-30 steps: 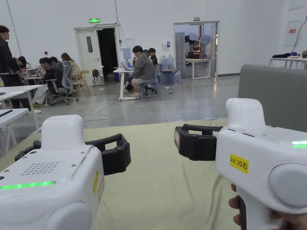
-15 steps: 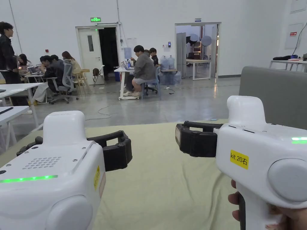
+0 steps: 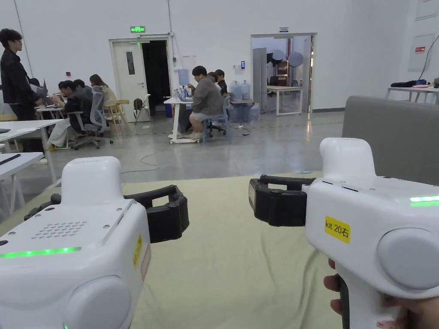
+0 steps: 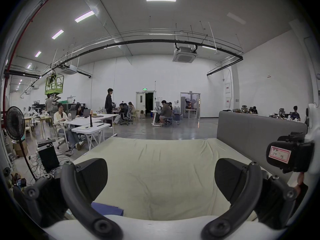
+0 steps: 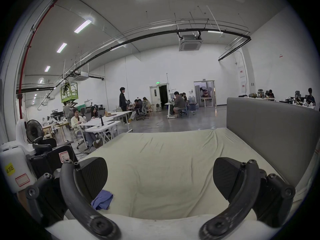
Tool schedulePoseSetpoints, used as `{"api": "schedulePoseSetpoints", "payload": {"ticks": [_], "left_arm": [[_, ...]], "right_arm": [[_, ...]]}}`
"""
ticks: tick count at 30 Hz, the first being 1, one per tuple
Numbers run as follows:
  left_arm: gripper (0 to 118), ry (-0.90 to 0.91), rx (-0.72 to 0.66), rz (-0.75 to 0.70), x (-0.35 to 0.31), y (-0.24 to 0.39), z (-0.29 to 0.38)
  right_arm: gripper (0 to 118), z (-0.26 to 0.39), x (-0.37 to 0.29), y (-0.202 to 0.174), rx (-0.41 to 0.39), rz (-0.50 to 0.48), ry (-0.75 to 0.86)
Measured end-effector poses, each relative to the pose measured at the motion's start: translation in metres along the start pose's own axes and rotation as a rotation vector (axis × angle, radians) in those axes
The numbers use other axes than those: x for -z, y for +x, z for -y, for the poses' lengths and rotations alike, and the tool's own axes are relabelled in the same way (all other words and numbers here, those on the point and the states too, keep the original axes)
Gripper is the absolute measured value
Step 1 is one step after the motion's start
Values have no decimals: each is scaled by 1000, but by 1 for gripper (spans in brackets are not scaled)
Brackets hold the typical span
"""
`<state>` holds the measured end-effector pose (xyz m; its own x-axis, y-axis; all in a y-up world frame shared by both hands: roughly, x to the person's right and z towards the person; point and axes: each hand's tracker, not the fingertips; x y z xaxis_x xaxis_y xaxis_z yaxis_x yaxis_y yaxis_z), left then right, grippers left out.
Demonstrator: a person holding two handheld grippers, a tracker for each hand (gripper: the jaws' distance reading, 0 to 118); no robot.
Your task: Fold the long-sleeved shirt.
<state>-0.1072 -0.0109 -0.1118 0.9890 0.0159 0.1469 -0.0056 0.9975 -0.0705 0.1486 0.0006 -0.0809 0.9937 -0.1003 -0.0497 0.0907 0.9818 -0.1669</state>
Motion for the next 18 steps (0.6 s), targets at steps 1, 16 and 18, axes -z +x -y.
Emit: {"api": "schedulePoseSetpoints", "payload": {"ticks": [1,16,18], "left_arm": [[118,0,-1,0,0,0,0],[118,-13,-7,-7,0,-4,3],[118,-14,-7,-9,0,-4,4]], "right_arm": [[118,0,0,0,0,1,0],[118,2,-2,-4,0,-3,9],[118,3,-3,-5,-7,8,14]]}}
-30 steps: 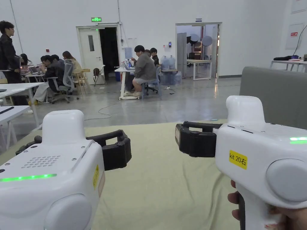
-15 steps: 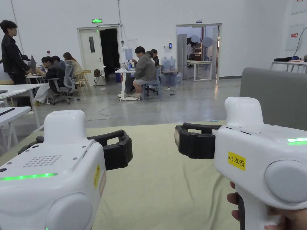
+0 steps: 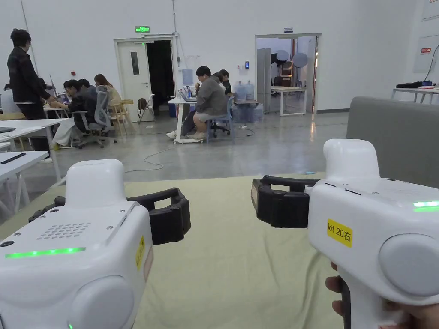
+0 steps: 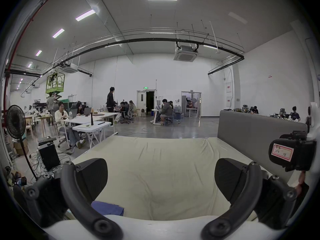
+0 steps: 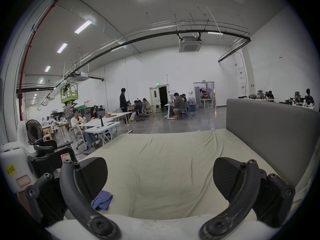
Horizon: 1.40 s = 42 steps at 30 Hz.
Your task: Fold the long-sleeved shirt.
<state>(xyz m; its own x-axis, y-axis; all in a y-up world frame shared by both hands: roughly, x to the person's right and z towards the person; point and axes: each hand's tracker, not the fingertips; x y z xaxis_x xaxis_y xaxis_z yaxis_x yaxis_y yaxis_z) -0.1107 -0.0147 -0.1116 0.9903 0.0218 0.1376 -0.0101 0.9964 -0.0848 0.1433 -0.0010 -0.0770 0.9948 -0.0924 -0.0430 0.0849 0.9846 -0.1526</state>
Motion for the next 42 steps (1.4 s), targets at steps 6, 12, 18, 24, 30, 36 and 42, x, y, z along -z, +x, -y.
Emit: {"api": "schedulePoseSetpoints", "payload": {"ticks": [6,12,18,24,30,36,42], "left_arm": [[118,-1,-3,6,-1,0,-1],[118,2,-1,8,-3,1,-2],[118,-6,-1,8,-2,2,-2],[118,1,5,10,-4,3,-3],[118,0,1,12,-4,3,-4],[118,-7,-2,24,-3,5,-5],[118,-8,6,26,-2,6,-5]], "right_arm": [[118,1,-1,-2,-13,19,3],[118,1,-2,0,-2,20,2],[118,2,-2,-3,-18,27,4],[118,3,-7,-9,-87,107,48],[118,-1,-8,-4,3,91,27],[118,-1,-4,-2,6,78,8],[118,1,-1,-3,4,69,-13]]}}
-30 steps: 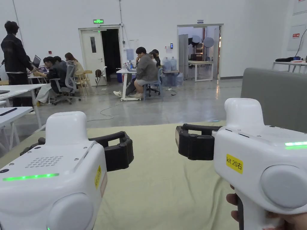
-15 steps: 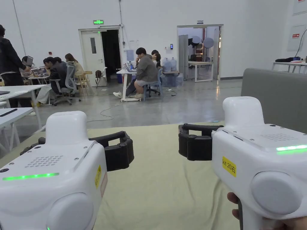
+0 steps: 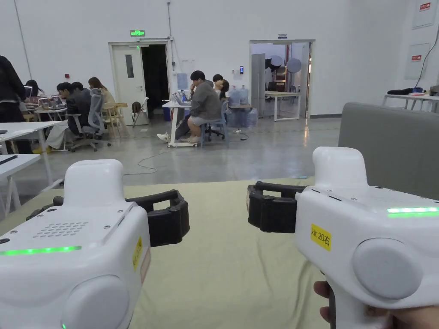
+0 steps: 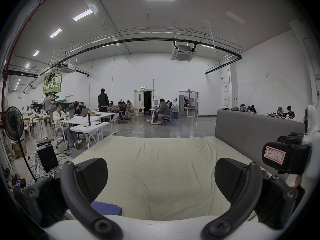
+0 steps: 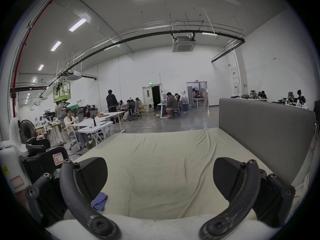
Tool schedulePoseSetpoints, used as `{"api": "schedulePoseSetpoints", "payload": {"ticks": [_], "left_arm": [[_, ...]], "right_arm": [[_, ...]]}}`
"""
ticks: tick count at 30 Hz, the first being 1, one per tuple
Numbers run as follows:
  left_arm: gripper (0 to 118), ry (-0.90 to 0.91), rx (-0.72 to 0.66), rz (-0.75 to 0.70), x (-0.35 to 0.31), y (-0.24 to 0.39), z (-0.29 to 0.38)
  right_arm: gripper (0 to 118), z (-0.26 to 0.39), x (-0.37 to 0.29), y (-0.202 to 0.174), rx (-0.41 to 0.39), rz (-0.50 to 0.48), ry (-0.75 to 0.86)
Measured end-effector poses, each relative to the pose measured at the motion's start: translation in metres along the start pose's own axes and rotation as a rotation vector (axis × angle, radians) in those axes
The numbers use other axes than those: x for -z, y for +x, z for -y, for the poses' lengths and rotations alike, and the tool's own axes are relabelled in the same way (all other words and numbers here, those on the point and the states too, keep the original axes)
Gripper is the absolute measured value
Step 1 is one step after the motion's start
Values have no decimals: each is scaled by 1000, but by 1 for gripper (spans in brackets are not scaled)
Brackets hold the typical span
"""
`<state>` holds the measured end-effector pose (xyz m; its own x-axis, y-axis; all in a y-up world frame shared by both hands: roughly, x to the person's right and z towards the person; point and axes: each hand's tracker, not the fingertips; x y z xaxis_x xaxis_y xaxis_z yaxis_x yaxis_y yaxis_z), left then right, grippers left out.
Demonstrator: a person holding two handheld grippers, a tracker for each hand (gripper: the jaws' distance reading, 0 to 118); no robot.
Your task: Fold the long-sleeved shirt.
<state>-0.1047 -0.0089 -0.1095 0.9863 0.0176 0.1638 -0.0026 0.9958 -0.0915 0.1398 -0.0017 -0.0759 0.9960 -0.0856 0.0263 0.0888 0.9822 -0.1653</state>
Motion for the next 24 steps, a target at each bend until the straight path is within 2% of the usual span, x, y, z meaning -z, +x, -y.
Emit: {"api": "schedulePoseSetpoints", "payload": {"ticks": [24], "left_arm": [[118,-18,-2,2,5,-2,0]], "right_arm": [[118,-4,6,-7,-10,-19,-25]]}}
